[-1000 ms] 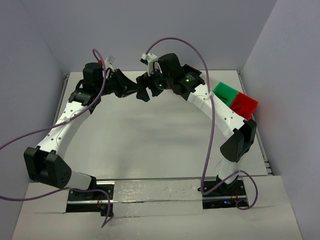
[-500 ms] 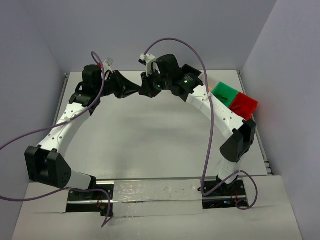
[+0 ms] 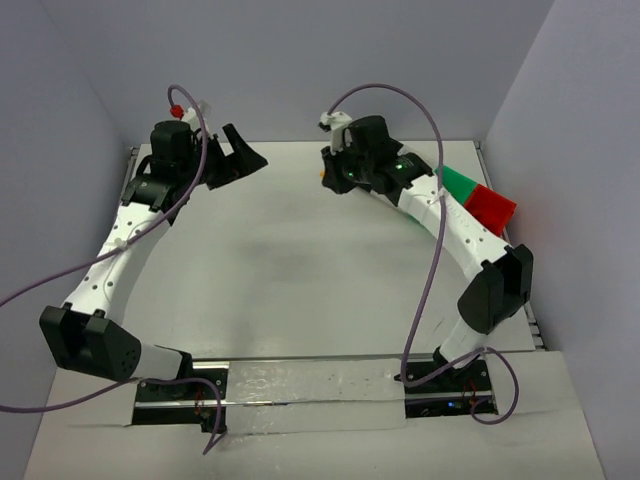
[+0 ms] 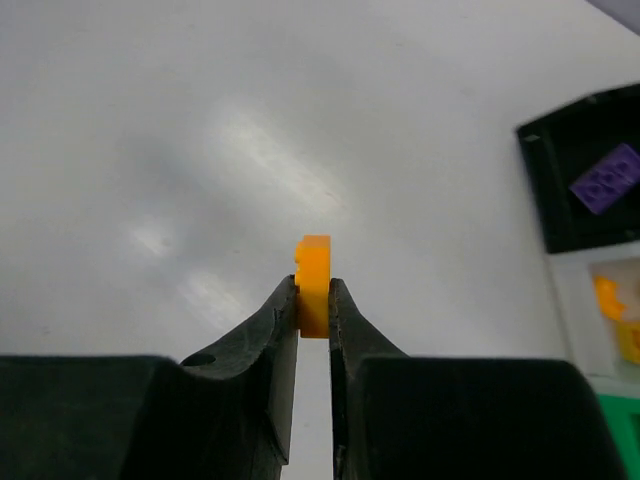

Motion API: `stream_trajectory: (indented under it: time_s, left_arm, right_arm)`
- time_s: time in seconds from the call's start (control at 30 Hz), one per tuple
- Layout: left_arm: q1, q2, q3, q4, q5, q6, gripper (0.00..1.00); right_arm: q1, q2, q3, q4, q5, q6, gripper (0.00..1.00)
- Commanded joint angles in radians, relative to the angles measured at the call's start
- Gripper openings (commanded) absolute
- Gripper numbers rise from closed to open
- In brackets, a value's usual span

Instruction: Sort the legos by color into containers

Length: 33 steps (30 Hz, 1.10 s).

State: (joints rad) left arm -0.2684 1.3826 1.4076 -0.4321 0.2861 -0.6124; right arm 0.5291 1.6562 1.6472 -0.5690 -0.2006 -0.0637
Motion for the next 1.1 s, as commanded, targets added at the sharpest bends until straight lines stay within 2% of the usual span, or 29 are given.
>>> stream_trajectory:
  time_s: [0.0, 0.17, 0.33, 0.57, 0.63, 0.7, 0.73, 0.8, 0.9, 1.07]
  left_arm:
    - [0.005, -0.108, -0.079, 0.015, -0.186, 0.215, 0.99]
    - [0.005, -0.096, -0.073, -0.060, -0.159, 0.297, 0.99]
    - [0.003, -0.054, -0.049, -0.127, -0.195, 0.360, 0.99]
    - [0.003, -0.064, -0.083, -0.128, -0.215, 0.362, 0.99]
    - [0.003, -0.062, -0.091, -0.133, -0.215, 0.365, 0.99]
    - [0.004, -0.063, -0.098, -0.134, -0.217, 0.371, 0.99]
    - [0.005, -0.063, -0.100, -0.134, -0.217, 0.372, 0.99]
    - [0.005, -0.065, -0.105, -0.134, -0.220, 0.367, 0.99]
    - [0.005, -0.063, -0.116, -0.131, -0.235, 0.358, 0.99]
    - [0.013, -0.063, -0.124, -0.126, -0.213, 0.380, 0.99]
  right_arm:
    - [-0.188, 0.013, -0.030, 0.030, 0.111, -0.059, 0.00]
    - [-0.328, 0.162, 0.069, -0.032, 0.142, -0.042, 0.00]
    - [-0.386, 0.302, 0.184, -0.052, 0.185, -0.056, 0.00]
    - [-0.425, 0.423, 0.263, -0.023, 0.198, -0.041, 0.11]
    - [-0.430, 0.463, 0.291, -0.028, 0.199, -0.044, 0.17]
    - [-0.433, 0.487, 0.309, -0.023, 0.199, -0.048, 0.31]
    - [-0.436, 0.491, 0.312, -0.021, 0.199, -0.046, 0.34]
    - [-0.441, 0.512, 0.331, -0.022, 0.199, -0.044, 0.48]
    - [-0.442, 0.513, 0.348, -0.030, 0.231, -0.027, 0.63]
    - [-0.440, 0.446, 0.338, -0.052, 0.189, -0.010, 0.77]
